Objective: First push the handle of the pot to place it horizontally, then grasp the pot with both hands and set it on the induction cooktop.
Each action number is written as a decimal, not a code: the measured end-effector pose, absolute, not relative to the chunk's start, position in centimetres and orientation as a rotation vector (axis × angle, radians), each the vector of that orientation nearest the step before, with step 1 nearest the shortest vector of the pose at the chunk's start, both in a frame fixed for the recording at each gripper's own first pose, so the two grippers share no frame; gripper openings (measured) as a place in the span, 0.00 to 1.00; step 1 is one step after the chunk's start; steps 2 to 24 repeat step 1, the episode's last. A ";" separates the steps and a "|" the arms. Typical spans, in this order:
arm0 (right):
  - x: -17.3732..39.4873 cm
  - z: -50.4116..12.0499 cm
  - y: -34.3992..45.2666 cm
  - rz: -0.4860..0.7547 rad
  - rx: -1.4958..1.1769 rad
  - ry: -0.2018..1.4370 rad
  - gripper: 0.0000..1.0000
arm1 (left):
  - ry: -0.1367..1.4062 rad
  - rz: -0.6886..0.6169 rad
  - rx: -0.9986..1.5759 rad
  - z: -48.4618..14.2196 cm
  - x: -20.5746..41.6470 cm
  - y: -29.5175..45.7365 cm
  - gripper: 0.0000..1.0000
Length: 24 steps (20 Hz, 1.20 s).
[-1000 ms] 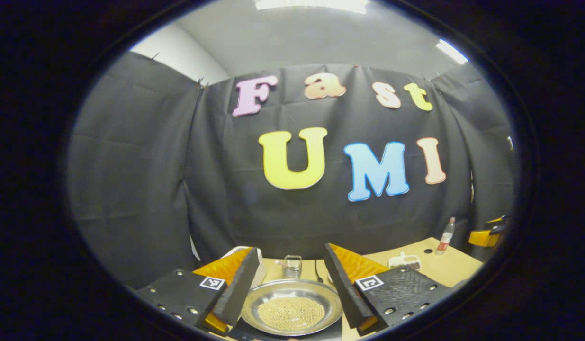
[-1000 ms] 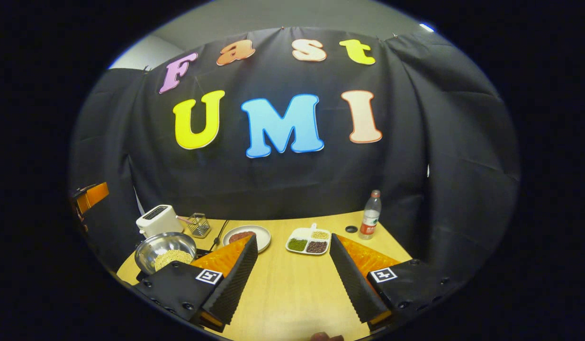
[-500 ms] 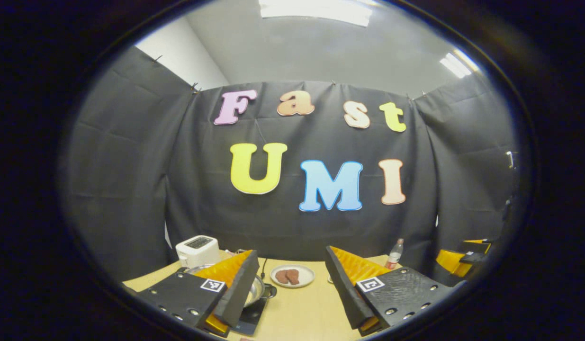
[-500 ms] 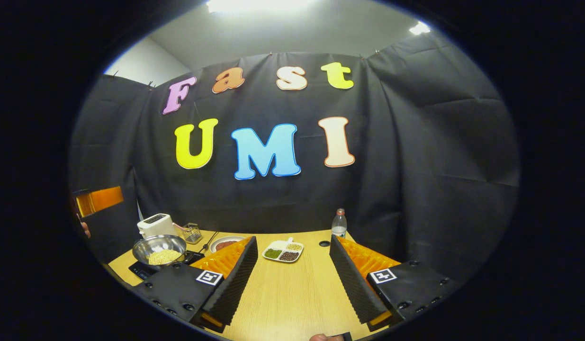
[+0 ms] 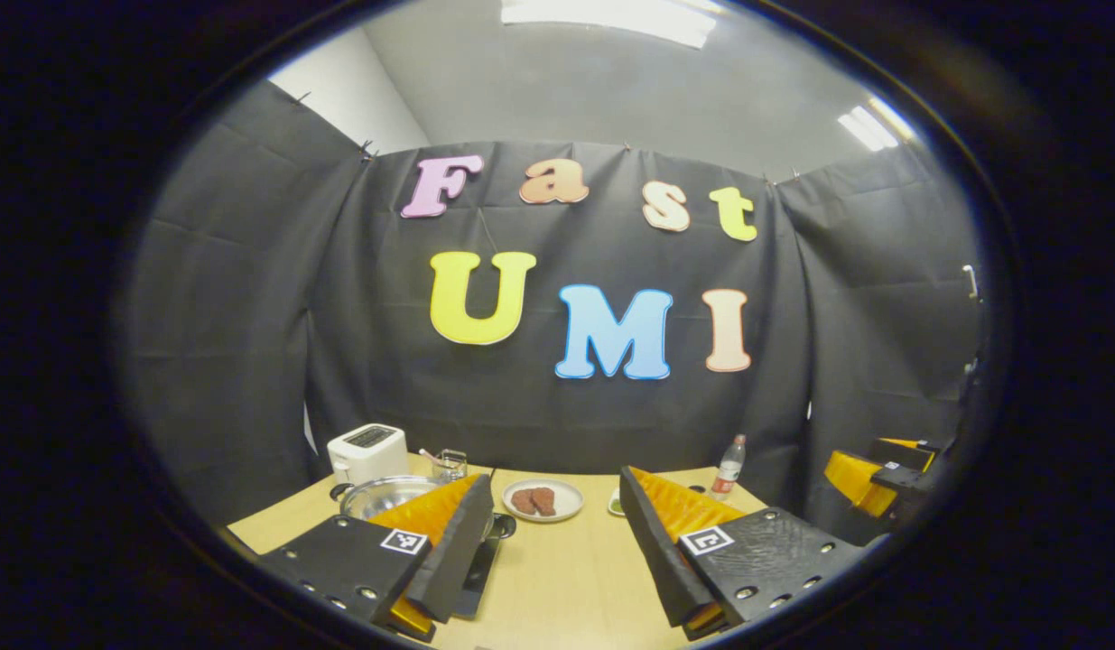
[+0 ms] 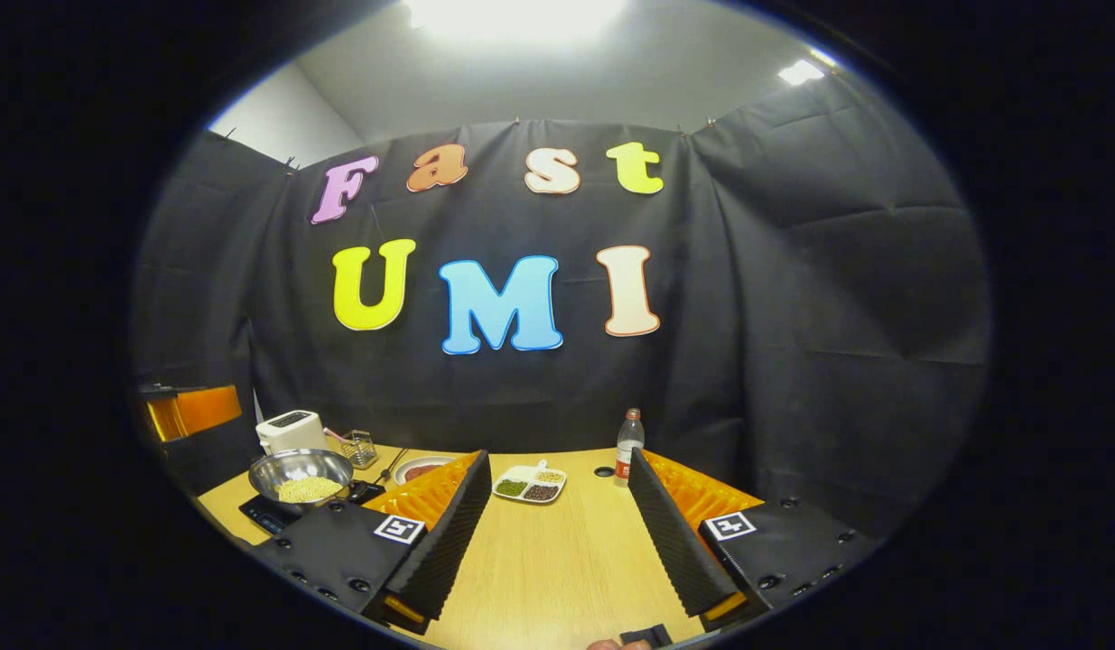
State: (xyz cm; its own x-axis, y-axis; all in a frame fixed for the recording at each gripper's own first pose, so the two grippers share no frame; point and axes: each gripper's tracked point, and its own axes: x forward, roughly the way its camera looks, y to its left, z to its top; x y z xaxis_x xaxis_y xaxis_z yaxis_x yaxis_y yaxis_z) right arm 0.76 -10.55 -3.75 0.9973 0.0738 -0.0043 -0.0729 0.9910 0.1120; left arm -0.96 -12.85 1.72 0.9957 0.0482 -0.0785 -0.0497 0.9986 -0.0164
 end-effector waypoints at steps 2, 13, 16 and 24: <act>0.3 -4.2 -9.7 0.087 0.113 0.027 0.91 | 0.082 0.043 -0.002 1.2 -1.8 -12.0 0.83; 0.3 -4.2 -9.7 0.087 0.113 0.027 0.91 | 0.082 0.043 -0.002 1.2 -1.8 -12.0 0.83; 0.3 -4.2 -9.7 0.087 0.113 0.027 0.91 | 0.082 0.043 -0.002 1.2 -1.8 -12.0 0.83; 0.3 -4.2 -9.7 0.087 0.113 0.027 0.91 | 0.082 0.043 -0.002 1.2 -1.8 -12.0 0.83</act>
